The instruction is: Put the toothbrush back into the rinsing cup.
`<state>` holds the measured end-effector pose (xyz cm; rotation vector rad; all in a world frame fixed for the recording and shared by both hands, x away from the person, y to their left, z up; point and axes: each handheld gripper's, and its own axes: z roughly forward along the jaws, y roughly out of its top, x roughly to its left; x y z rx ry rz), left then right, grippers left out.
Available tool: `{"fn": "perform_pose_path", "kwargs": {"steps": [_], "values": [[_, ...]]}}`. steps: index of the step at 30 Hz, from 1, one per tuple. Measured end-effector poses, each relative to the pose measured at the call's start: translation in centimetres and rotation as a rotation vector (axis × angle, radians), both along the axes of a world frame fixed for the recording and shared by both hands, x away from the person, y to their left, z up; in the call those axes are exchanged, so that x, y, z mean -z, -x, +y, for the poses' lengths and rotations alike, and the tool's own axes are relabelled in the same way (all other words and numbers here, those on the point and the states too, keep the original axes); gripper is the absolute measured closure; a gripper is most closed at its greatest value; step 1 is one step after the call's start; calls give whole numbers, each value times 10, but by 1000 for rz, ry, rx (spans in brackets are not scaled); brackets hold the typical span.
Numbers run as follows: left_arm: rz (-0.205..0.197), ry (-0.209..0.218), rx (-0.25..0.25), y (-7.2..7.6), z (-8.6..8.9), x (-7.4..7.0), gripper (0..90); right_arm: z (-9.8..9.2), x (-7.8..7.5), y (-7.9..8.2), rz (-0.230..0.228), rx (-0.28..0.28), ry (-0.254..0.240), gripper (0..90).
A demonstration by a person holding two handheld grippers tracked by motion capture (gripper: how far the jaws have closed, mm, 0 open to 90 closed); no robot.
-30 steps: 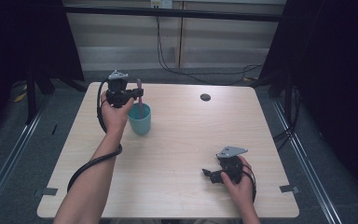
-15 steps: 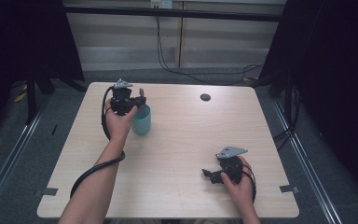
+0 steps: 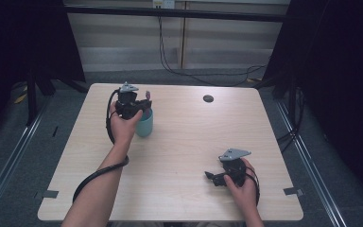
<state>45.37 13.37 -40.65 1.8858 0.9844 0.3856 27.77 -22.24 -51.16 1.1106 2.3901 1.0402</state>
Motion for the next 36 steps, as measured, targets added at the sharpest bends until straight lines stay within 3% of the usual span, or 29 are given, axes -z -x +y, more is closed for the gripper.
{"fn": "perform_pose_path", "kwargs": {"steps": [6,8,15,23,36], "values": [[13,-6,3,1,-1,0,660,0,0,0,0,-1,0,143],[2,-6,4,2,-1,-1,637,0,0,0,0,-1,-1,142],[27,4,-9,8,4,-3,514,0,0,0,1,-1,-1,142],[33,23,-22,20,9,-8,478,0,0,0,-2,-2,0,142],[51,15,-37,36,20,-1,430,0,0,0,-3,-1,1,142]]}}
